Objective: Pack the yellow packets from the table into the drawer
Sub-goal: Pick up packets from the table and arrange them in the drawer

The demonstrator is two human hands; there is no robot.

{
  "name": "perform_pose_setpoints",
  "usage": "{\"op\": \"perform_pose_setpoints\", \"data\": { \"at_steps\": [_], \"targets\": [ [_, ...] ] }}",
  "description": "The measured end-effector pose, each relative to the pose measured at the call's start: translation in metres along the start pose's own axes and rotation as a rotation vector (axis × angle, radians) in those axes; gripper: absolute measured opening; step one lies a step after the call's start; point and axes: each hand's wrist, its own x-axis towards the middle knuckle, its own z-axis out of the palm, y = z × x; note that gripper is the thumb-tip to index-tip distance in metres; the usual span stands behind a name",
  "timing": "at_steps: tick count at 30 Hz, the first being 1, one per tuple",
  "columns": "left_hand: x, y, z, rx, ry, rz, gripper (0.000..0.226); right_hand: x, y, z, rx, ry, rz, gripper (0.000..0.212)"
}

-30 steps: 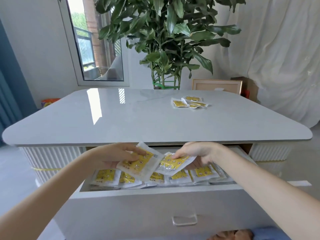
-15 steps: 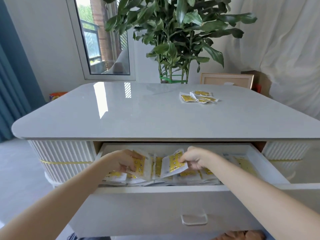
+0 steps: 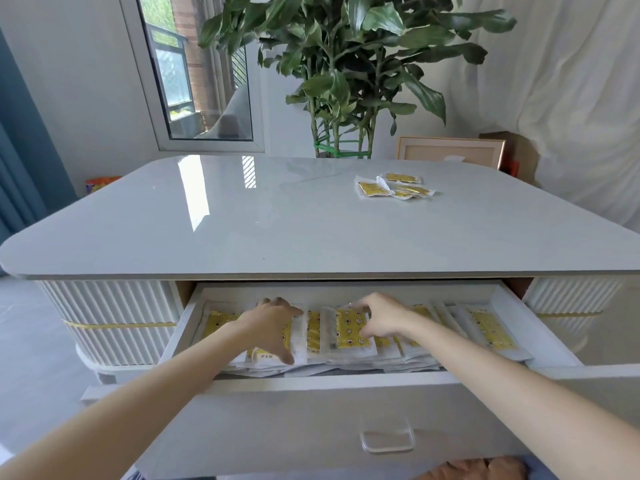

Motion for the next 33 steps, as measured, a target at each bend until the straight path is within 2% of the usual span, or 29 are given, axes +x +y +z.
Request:
{"op": "perform_pose_setpoints", "data": {
  "at_steps": [2,5,12,15,23,29,33],
  "targets": [
    [0.002,0.005,0.001,0.151,-0.126,0.005,0.108,-0.001,-0.001,0.004,-0.065,-0.063,-0.059,0.063],
    [0.002,0.006,0.004,0.269,-0.15,-0.011,0.109,0.0,-0.002,0.011,-0.106,-0.118,-0.12,0.057],
    [-0.014,0.006,-0.004,0.204,-0.142,-0.03,0.1,-0.008,-0.003,0.008,-0.064,-0.114,-0.182,0.053],
    [-0.026,0.01,-0.01,0.116,-0.071,-0.037,0.087,-0.019,-0.003,-0.003,0.008,-0.047,-0.229,0.044],
    [-0.068,0.028,-0.046,-0.177,0.295,0.04,0.045,-0.055,-0.013,-0.057,0.288,0.181,-0.311,0.022],
    [-0.065,0.047,-0.092,-0.241,0.527,0.102,0.032,-0.044,-0.003,-0.084,0.369,0.463,-0.232,0.021],
    [-0.035,0.056,-0.114,-0.236,0.556,0.13,0.034,-0.02,0.009,-0.093,0.339,0.532,-0.152,0.027]
  ]
}}
